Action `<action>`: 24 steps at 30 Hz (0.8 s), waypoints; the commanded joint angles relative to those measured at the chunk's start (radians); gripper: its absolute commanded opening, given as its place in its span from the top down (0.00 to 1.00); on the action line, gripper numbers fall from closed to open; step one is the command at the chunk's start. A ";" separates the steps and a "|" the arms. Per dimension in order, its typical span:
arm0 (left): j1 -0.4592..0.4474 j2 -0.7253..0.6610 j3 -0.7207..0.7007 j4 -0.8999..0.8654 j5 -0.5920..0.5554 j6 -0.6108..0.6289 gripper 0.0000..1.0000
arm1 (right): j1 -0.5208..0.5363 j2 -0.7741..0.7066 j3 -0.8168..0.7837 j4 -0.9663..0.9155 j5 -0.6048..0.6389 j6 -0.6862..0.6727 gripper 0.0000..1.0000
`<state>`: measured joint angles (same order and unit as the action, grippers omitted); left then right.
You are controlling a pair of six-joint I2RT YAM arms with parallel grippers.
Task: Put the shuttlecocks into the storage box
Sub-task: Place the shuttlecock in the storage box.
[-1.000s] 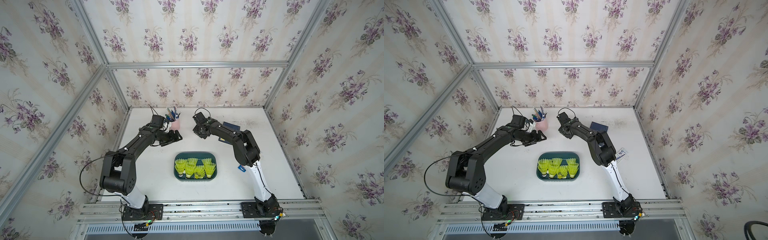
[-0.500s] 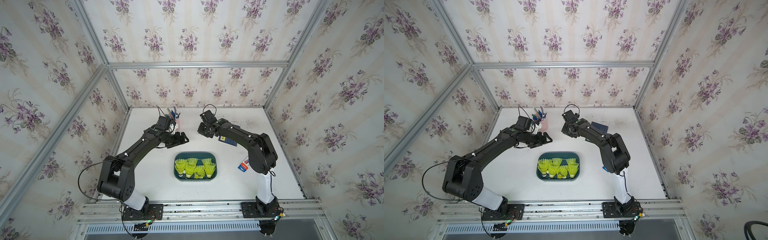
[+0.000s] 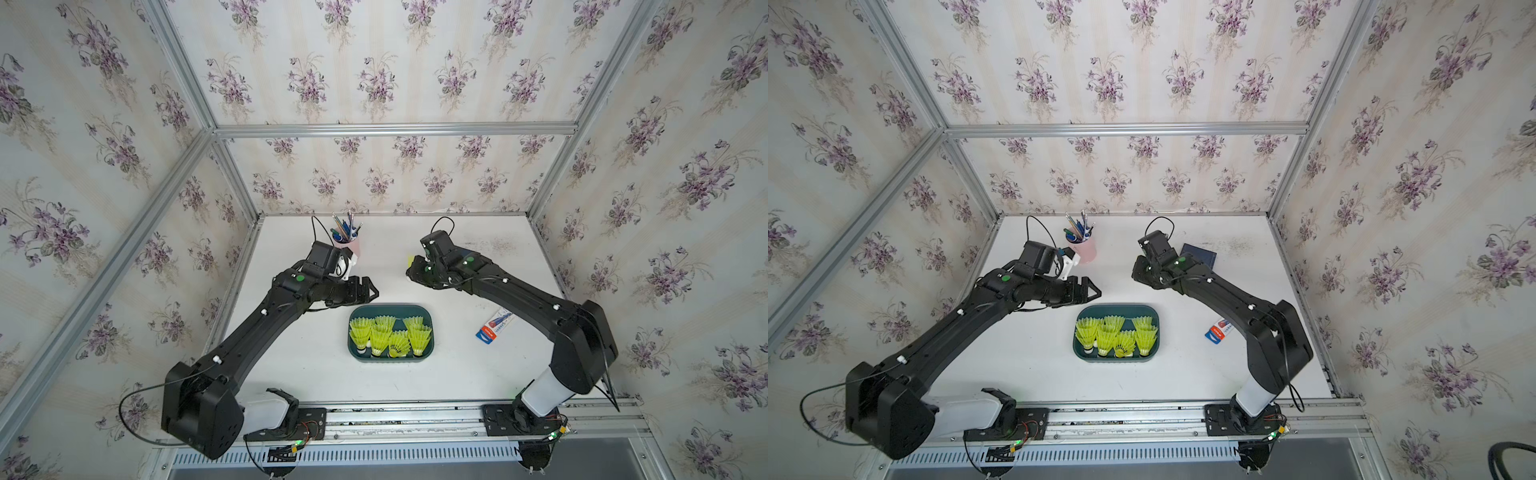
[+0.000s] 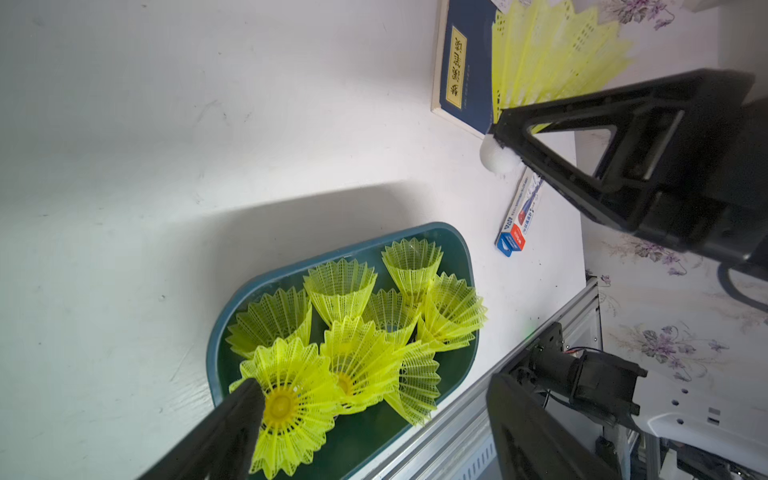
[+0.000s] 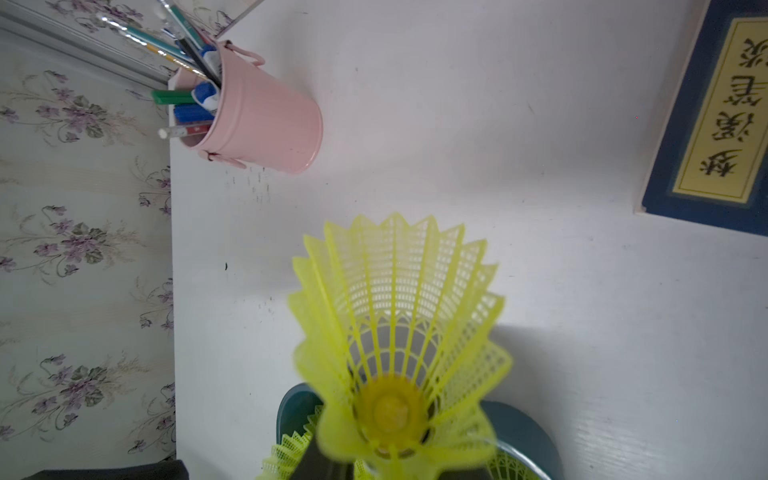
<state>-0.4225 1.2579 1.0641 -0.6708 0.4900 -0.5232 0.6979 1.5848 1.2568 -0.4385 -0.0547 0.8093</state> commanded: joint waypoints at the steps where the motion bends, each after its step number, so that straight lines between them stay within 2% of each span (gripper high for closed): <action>1: -0.049 -0.064 -0.033 -0.047 -0.028 -0.019 0.12 | 0.044 -0.084 -0.069 -0.020 0.003 0.002 0.84; 7: -0.166 -0.213 -0.129 -0.055 -0.098 -0.076 0.10 | 0.152 -0.236 -0.215 -0.029 0.035 0.037 0.85; 14: -0.286 -0.369 -0.224 -0.047 -0.229 -0.147 0.09 | 0.293 -0.320 -0.308 -0.028 0.087 0.101 0.85; 24: -0.415 -0.413 -0.276 0.008 -0.302 -0.204 0.08 | 0.361 -0.332 -0.385 0.019 0.133 0.151 0.85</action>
<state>-0.8177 0.8497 0.7952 -0.6930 0.2295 -0.6991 1.0538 1.2514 0.8776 -0.4450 0.0437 0.9421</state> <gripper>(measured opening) 0.925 0.250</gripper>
